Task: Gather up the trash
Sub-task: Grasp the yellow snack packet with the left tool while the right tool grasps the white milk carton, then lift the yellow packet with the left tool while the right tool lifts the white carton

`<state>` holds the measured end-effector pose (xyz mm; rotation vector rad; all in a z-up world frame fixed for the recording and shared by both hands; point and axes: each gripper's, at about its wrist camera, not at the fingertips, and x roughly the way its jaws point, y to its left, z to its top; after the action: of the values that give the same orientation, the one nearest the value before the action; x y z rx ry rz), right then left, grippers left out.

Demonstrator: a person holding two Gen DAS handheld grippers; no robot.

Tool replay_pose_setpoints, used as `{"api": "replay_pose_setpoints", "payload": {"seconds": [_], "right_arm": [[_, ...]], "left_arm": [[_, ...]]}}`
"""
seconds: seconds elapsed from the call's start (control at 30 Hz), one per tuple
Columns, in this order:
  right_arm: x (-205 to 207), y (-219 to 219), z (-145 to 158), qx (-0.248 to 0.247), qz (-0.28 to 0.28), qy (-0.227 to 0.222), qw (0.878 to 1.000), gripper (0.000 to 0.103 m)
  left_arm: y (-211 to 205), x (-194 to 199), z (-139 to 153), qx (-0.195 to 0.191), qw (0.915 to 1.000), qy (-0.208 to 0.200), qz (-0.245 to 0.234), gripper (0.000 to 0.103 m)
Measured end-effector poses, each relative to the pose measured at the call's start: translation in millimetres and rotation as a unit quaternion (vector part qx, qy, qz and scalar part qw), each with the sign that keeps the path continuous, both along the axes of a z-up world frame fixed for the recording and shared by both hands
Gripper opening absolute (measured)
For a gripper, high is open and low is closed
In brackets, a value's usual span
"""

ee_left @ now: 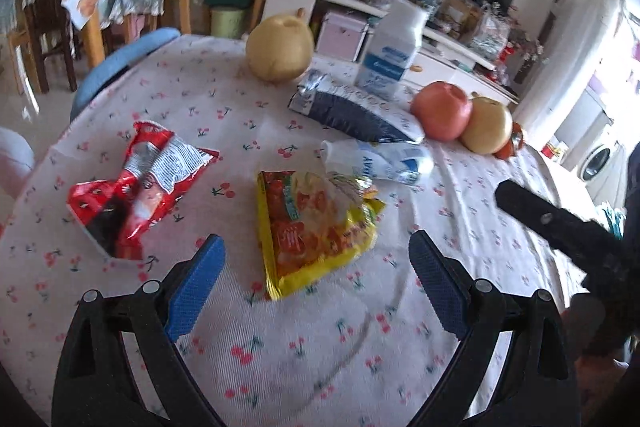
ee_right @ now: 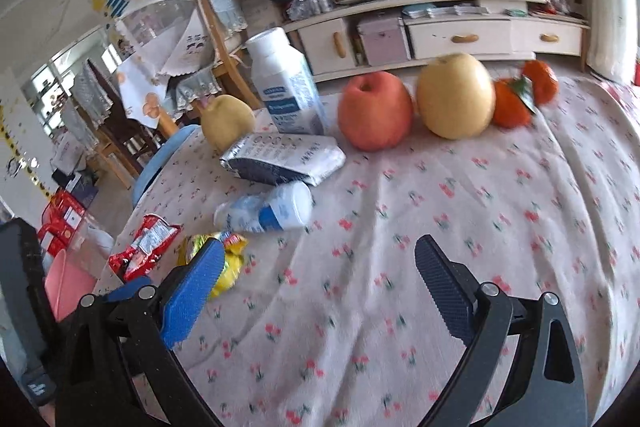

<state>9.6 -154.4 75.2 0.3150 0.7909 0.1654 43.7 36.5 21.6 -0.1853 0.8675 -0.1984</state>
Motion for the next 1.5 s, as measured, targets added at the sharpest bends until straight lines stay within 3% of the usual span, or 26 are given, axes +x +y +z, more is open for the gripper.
{"api": "replay_pose_setpoints", "payload": {"seconds": [0.17,0.33,0.53,1.0,1.07,1.13,1.5], "right_arm": [[30,13,-1,-0.019,0.030,-0.006,0.999,0.095],[59,29,-3,-0.043,0.067,-0.007,0.997,0.095],[87,53,-8,-0.101,0.111,-0.017,0.989,0.095],[141,70,-39,-0.134,0.145,0.032,0.980,0.095],[142,74,-44,-0.143,0.152,0.034,0.977,0.095],[141,76,-45,-0.144,0.154,0.036,0.977,0.079],[110,87,-43,-0.159,0.161,0.028,0.974,0.077]], "left_arm": [[-1,17,-12,-0.019,0.9997,0.012,0.013,0.091],[-3,28,-15,-0.015,0.9997,0.009,0.020,0.070],[-3,30,-15,-0.028,0.9994,0.011,0.016,0.054],[7,16,-12,-0.038,0.9990,0.018,0.018,0.048],[9,15,-12,-0.041,0.9988,0.020,0.017,0.048],[12,14,-12,-0.045,0.9986,0.022,0.019,0.048],[26,12,-10,-0.057,0.9972,0.025,0.042,0.048]]}}
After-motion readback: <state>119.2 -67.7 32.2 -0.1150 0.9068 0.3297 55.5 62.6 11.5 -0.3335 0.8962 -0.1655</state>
